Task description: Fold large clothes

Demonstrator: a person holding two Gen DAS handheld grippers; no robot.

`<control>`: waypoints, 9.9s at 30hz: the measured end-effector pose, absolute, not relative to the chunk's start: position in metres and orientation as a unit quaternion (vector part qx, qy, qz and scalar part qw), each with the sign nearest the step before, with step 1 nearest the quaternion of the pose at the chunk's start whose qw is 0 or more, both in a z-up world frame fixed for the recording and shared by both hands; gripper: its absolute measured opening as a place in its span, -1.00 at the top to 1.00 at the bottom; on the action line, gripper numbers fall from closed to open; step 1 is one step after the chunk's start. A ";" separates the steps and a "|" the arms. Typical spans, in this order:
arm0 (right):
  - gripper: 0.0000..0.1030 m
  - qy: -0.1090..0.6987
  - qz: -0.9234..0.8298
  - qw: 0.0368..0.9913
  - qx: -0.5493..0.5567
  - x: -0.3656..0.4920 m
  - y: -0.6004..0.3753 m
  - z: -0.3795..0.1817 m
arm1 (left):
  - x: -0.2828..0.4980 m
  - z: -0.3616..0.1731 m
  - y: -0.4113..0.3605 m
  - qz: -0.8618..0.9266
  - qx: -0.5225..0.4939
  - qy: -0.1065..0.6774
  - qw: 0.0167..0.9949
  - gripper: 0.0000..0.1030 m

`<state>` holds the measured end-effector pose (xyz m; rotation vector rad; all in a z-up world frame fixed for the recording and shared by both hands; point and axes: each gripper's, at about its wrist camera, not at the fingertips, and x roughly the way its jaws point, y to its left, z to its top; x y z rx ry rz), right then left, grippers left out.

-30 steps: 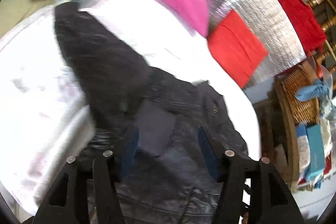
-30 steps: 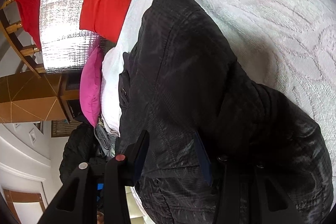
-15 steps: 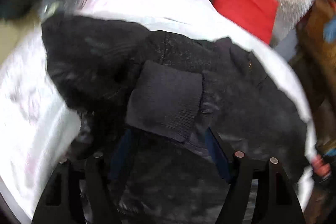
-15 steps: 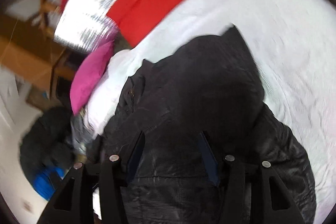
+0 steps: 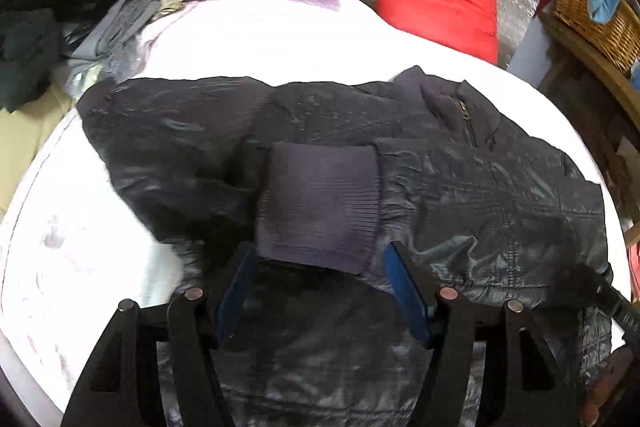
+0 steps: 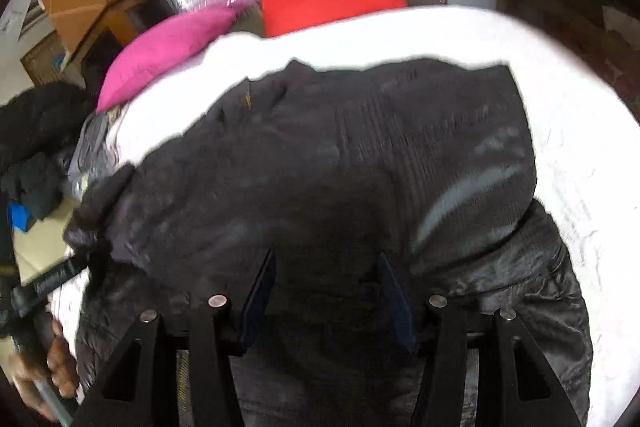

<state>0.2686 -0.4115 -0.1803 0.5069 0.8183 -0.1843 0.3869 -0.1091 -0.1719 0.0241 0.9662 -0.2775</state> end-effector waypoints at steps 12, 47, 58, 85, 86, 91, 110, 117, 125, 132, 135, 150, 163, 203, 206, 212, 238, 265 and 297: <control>-0.07 0.498 -0.161 0.838 0.152 0.377 -0.337 -0.188 | 0.412 -0.173 -0.021 -0.043 -0.011 0.457 0.889 -0.31; -0.43 0.365 0.008 0.865 0.345 0.308 -0.418 -0.170 | 0.579 -0.245 0.187 0.007 -0.397 0.458 0.796 -0.41; -0.43 0.350 0.005 0.854 0.384 0.297 -0.449 -0.169 | 0.605 -0.218 0.136 0.000 -0.300 0.431 0.851 0.88; -0.43 0.337 -0.001 0.841 0.422 0.262 -0.494 -0.151 | 0.365 -0.145 -0.137 -0.339 -0.030 0.471 0.814 -0.34; -0.47 0.338 0.005 0.845 0.413 0.263 -0.488 -0.149 | 0.369 -0.138 -0.117 -0.341 -0.046 0.458 0.820 -0.35; -0.54 0.357 0.069 0.858 0.364 0.277 -0.440 -0.137 | 0.400 -0.134 -0.051 -0.267 -0.108 0.420 0.861 -0.53; -0.61 0.371 0.074 0.882 0.280 0.323 -0.284 -0.085 | 0.435 -0.200 -0.024 -0.096 -0.089 0.520 0.844 -0.46; 0.32 0.434 -0.003 0.864 0.256 0.342 -0.310 -0.112 | 0.438 -0.199 -0.015 -0.105 -0.106 0.520 0.841 -0.46; -0.26 0.400 -0.085 0.841 0.354 0.285 -0.433 -0.113 | 0.432 -0.185 -0.008 -0.105 -0.098 0.500 0.854 -0.46; -0.62 0.386 -0.035 0.810 0.441 0.258 -0.452 -0.156 | 0.428 -0.172 -0.009 -0.112 -0.090 0.475 0.868 -0.45; -0.59 0.376 -0.013 0.789 0.485 0.263 -0.457 -0.177 | 0.426 -0.168 -0.015 -0.112 -0.072 0.466 0.875 -0.45; 0.76 0.341 -0.078 0.857 0.379 0.288 -0.534 -0.128 | 0.422 -0.160 -0.060 -0.137 0.003 0.407 0.903 -0.45; -0.78 0.343 -0.026 0.817 0.464 0.257 -0.546 -0.175 | 0.416 -0.176 -0.100 -0.160 0.057 0.426 0.888 -0.45; -0.69 0.340 -0.158 0.921 0.103 0.299 -0.424 -0.136 | 0.397 -0.189 -0.150 -0.217 0.092 0.427 0.873 -0.66; -0.34 0.421 -0.165 0.887 0.092 0.314 -0.424 -0.170 | 0.397 -0.205 -0.161 -0.200 0.124 0.441 0.866 -0.68; -0.33 0.438 -0.180 0.878 0.070 0.310 -0.417 -0.180 | 0.386 -0.215 -0.180 -0.154 0.183 0.423 0.874 -0.95; -0.33 0.347 -0.212 0.913 -0.002 0.287 -0.387 -0.137 | 0.402 -0.200 -0.169 -0.144 0.143 0.414 0.887 -0.99; -0.36 0.410 -0.084 0.885 0.206 0.314 -0.480 -0.168 | 0.404 -0.179 -0.152 -0.135 0.141 0.401 0.895 -0.99; 0.79 0.396 -0.126 0.845 0.335 0.309 -0.565 -0.203 | 0.444 -0.192 -0.102 -0.072 0.091 0.457 0.882 -0.99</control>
